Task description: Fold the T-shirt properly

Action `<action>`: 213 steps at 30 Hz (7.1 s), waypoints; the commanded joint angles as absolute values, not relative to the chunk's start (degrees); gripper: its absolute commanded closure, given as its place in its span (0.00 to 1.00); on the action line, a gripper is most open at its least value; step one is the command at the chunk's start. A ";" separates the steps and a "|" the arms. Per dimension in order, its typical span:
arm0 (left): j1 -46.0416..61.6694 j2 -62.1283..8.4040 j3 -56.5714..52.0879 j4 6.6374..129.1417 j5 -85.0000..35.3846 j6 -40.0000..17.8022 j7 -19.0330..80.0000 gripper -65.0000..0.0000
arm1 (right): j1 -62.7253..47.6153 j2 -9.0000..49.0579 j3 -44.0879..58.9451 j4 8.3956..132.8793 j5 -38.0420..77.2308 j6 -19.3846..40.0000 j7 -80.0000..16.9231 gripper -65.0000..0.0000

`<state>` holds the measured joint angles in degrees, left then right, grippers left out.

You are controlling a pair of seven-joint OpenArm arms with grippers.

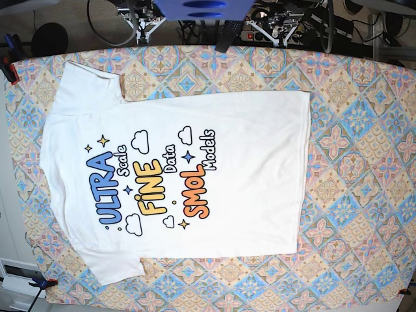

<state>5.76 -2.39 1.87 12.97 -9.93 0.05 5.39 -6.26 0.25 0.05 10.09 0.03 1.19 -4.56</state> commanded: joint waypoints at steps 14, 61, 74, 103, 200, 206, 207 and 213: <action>5.76 -2.33 1.80 13.23 -9.54 0.22 5.14 0.99 | -6.29 0.40 0.13 10.42 0.04 1.01 -4.35 1.00; 38.81 -15.43 1.89 46.90 -10.07 0.22 5.14 0.99 | -39.25 10.15 12.97 41.54 0.04 1.01 -4.09 1.00; 60.79 -20.53 -0.57 94.11 -10.24 0.40 5.14 0.99 | -59.21 9.63 20.09 79.60 13.93 1.01 -4.53 1.00; 32.22 -14.90 -7.08 97.27 -39.69 0.40 37.14 0.61 | -48.84 9.45 20.00 106.33 18.07 1.01 -30.55 1.00; 26.42 -16.40 -6.99 86.64 -45.14 0.13 37.23 1.00 | -30.81 4.44 36.70 88.04 35.91 10.07 -37.85 1.00; 30.55 -19.65 -7.08 87.96 -45.14 0.13 37.05 1.00 | -36.18 4.44 37.14 94.73 35.91 10.07 -37.85 1.00; 31.34 -20.00 -7.08 88.40 -45.14 0.13 37.05 1.00 | -37.23 4.44 37.14 95.60 35.91 10.07 -37.85 1.00; 37.14 -22.55 -7.08 91.03 -45.14 0.13 36.97 1.00 | -43.82 4.18 37.23 99.47 39.16 13.32 -37.85 1.00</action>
